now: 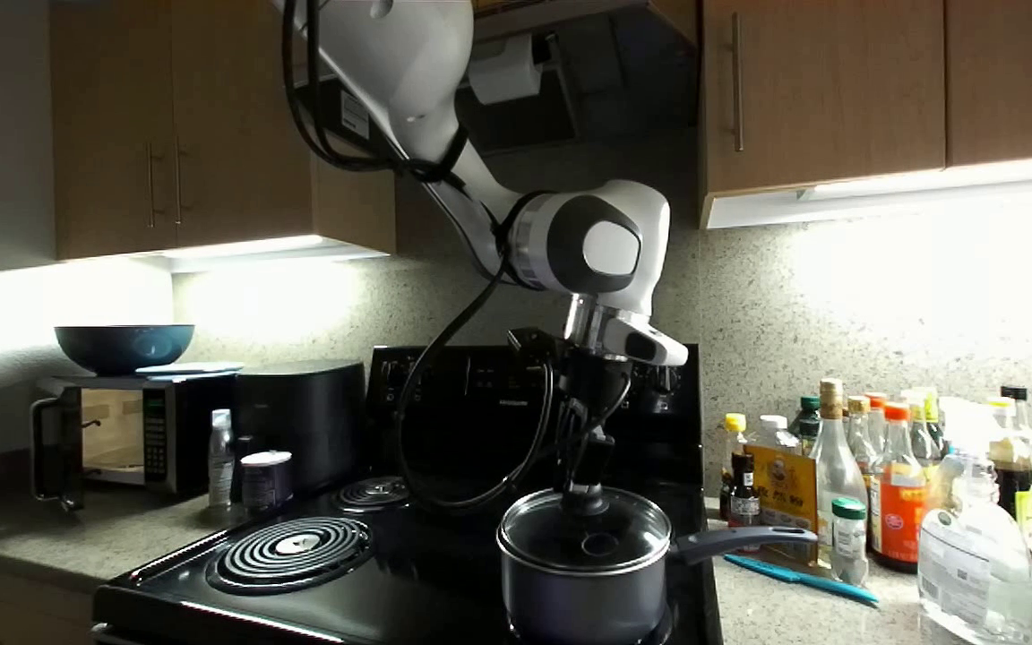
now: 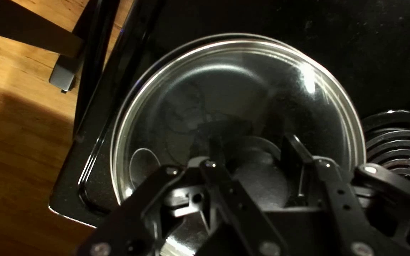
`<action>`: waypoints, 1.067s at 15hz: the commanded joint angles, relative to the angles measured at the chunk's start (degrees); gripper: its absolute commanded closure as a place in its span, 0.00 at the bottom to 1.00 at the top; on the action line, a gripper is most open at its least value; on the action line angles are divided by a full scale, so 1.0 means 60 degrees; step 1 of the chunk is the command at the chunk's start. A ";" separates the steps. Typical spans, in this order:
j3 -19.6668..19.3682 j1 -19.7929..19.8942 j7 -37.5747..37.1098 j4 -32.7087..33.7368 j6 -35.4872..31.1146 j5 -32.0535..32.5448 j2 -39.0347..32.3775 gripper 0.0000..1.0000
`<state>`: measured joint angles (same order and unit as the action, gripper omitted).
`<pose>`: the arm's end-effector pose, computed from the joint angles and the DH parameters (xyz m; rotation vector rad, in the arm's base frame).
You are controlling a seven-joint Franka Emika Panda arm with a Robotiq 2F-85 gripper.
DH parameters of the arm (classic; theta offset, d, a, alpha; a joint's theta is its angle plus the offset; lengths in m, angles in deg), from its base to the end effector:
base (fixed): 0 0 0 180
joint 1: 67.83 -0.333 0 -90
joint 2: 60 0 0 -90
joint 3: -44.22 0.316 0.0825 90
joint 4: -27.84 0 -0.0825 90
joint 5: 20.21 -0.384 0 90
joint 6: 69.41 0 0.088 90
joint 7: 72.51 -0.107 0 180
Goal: Pick up the lid from the stove and put it on the pot
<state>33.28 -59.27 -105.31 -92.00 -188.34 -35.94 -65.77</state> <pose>0.5235 -0.1694 0.3684 -2.5333 1.4844 0.2014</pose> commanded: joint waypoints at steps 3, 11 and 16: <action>0.0027 -0.0005 -0.0414 0.0043 0.0435 0.0299 0.0223 0.80; 0.0006 0.0047 -0.0507 0.0620 0.1495 0.0053 -0.0422 0.80; 0.0016 0.0026 -0.0351 0.0578 0.1199 0.0111 -0.0424 0.48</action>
<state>33.28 -59.23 -107.43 -88.60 -181.25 -35.30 -68.31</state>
